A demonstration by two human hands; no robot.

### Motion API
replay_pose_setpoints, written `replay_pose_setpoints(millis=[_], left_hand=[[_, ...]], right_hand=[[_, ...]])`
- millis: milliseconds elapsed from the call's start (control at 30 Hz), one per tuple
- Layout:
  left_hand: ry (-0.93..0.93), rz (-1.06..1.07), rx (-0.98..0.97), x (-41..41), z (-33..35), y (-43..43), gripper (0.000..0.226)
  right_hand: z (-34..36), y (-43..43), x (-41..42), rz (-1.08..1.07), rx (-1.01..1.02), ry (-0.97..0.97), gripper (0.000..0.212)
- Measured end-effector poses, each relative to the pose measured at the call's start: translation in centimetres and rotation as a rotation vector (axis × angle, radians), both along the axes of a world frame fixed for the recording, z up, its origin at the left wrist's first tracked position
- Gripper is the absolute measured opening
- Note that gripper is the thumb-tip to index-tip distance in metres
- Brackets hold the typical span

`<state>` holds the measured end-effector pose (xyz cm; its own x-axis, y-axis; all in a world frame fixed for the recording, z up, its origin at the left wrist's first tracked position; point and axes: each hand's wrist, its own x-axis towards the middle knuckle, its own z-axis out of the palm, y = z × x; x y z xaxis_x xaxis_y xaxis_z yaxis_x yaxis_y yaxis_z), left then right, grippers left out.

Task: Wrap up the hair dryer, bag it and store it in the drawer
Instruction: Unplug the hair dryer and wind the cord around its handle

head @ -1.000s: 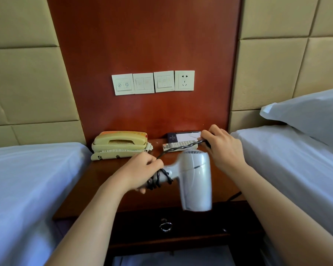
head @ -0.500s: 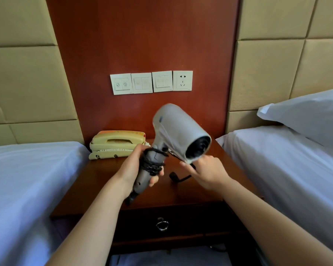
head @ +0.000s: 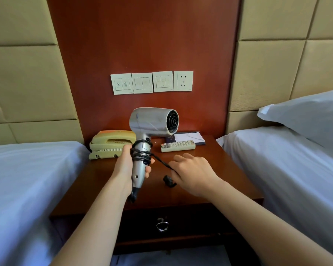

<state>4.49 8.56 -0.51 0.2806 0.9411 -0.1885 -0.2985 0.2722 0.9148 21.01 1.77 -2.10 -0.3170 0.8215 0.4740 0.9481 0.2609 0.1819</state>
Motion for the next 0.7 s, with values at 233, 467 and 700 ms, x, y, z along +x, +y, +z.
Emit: replay_pose_setpoints(millis=[233,467,700], left_hand=[[-0.146,0.158,-0.047,0.0,-0.4,0.4,0.046],[0.053,0.546,-0.005,1.5,0.3,-0.6,0.041],[0.257,0.517,0.082,2.0,-0.4,-0.1,0.042]], right_hand=[[1.0,-1.0,-0.9,-0.063,0.05,0.138,0.027],[1.3,-0.9,-1.8,-0.022,0.263,0.104,0.026],[1.2,-1.5,-1.4,0.136,0.356,0.047,0.018]])
